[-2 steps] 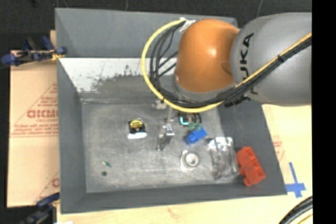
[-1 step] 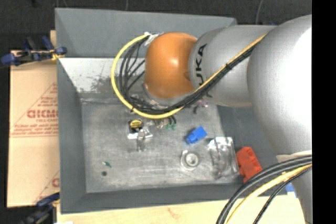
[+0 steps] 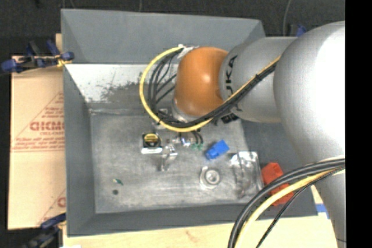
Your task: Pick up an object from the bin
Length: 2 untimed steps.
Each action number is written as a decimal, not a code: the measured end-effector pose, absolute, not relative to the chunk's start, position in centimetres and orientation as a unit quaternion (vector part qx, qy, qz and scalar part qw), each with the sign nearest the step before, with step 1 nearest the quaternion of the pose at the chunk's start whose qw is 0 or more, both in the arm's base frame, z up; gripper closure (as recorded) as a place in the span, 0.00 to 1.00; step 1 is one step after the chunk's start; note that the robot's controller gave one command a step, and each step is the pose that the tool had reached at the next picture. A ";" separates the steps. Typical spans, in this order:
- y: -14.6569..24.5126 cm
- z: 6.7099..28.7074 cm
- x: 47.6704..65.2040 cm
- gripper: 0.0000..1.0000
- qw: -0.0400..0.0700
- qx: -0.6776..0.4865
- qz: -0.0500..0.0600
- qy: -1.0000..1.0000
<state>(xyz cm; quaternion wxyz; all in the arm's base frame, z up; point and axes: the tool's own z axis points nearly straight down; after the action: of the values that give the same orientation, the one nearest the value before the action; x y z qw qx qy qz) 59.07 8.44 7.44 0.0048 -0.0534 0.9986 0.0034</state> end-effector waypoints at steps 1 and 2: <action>8.4 7.8 59.4 1.00 0.009 -0.052 0.003 0.999; 9.8 19.7 59.1 1.00 0.006 -0.043 0.002 0.999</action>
Offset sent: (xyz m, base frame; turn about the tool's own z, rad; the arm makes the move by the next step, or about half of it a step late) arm 0.0000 0.0000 0.0000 0.0000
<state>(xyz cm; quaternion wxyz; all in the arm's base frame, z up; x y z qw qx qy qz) 59.12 9.77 19.72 0.0062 -0.0426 0.9991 0.0016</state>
